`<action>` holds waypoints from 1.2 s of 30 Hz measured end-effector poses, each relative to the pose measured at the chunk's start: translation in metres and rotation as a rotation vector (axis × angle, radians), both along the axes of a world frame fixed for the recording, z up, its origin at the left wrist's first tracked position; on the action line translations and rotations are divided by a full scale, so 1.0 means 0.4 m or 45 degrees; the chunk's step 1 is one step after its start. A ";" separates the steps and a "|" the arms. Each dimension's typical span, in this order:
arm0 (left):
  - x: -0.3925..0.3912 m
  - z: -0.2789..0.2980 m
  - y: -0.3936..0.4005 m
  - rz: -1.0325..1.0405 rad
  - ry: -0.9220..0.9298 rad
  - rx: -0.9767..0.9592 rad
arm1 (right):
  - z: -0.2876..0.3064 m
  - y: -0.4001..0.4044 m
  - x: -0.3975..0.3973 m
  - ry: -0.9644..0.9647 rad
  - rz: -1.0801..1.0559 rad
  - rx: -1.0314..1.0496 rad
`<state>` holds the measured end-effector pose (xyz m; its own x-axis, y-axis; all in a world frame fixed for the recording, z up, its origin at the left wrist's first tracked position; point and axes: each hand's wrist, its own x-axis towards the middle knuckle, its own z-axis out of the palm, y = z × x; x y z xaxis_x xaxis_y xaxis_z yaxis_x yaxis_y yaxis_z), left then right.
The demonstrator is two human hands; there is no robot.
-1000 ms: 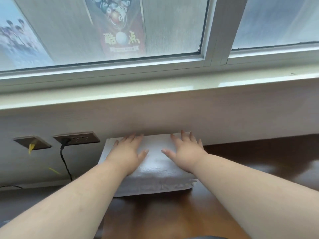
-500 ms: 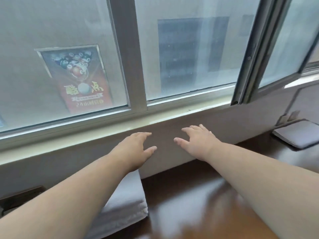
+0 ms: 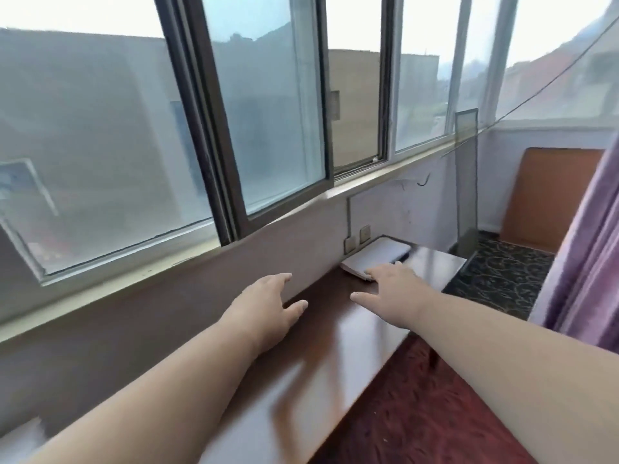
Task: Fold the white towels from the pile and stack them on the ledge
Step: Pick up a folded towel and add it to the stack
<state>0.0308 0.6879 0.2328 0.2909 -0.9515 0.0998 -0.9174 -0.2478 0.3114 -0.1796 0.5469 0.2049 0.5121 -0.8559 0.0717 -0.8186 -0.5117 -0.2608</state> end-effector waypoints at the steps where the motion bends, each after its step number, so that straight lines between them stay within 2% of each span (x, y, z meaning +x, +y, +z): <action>1: -0.050 -0.011 -0.033 -0.039 -0.006 0.001 | -0.009 -0.024 -0.058 0.012 -0.035 0.005; 6: -0.209 -0.086 -0.172 -0.132 0.025 0.050 | -0.061 -0.121 -0.276 0.033 -0.178 0.100; 11: -0.239 -0.165 -0.310 -0.127 0.036 0.105 | -0.098 -0.231 -0.348 0.035 -0.224 0.125; 18: -0.233 -0.259 -0.591 -0.092 -0.092 0.164 | -0.152 -0.465 -0.336 0.132 -0.231 0.032; 28: -0.153 -0.327 -1.104 -0.163 -0.070 0.201 | -0.189 -0.885 -0.261 0.132 -0.350 0.125; 31: -0.150 -0.367 -1.191 -0.177 -0.052 0.227 | -0.227 -0.974 -0.239 0.097 -0.395 0.201; 36: -0.132 -0.444 -1.274 -0.155 -0.088 0.321 | -0.304 -1.118 -0.178 0.198 -0.349 0.274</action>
<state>-0.0219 0.1783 0.0550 0.1736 -0.9763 -0.1290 -0.9621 -0.1961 0.1892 -0.2509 0.0997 0.0833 0.2529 -0.9495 -0.1856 -0.9558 -0.2154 -0.2002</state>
